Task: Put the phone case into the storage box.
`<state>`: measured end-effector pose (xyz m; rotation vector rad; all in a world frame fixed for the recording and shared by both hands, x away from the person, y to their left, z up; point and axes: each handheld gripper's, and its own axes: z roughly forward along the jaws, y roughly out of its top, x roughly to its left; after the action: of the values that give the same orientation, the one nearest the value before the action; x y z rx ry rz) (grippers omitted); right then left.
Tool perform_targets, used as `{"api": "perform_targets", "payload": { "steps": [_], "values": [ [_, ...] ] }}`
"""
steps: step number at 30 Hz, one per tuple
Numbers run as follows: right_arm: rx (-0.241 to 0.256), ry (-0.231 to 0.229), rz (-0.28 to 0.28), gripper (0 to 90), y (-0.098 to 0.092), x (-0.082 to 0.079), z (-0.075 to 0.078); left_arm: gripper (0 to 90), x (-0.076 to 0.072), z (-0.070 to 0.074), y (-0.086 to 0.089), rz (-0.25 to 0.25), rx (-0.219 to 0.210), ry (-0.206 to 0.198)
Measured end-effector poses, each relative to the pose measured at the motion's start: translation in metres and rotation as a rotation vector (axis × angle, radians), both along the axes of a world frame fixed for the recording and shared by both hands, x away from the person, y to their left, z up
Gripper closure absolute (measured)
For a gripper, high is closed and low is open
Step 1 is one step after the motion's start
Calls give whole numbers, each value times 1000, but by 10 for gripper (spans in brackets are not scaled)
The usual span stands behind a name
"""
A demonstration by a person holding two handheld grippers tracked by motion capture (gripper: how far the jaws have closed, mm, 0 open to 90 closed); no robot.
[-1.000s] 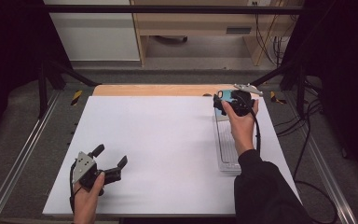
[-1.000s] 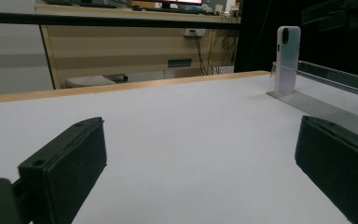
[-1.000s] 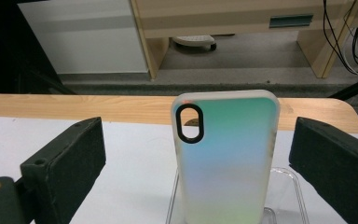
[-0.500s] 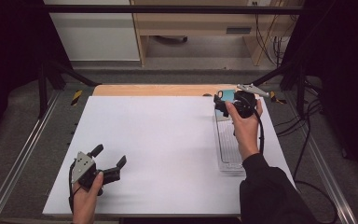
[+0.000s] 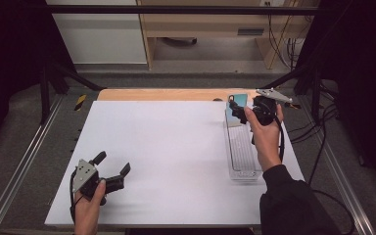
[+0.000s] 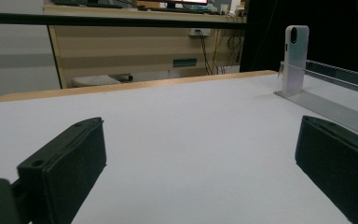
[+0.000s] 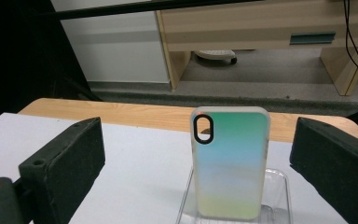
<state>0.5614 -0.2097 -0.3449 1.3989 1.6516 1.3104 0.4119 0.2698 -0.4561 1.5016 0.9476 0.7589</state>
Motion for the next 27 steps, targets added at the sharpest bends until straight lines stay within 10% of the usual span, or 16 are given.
{"api": "perform_targets", "payload": {
  "steps": [27],
  "values": [
    [-42,-67,33,43,-26,-26,7,14,0,0,10,21,19,-5]
  ]
}}
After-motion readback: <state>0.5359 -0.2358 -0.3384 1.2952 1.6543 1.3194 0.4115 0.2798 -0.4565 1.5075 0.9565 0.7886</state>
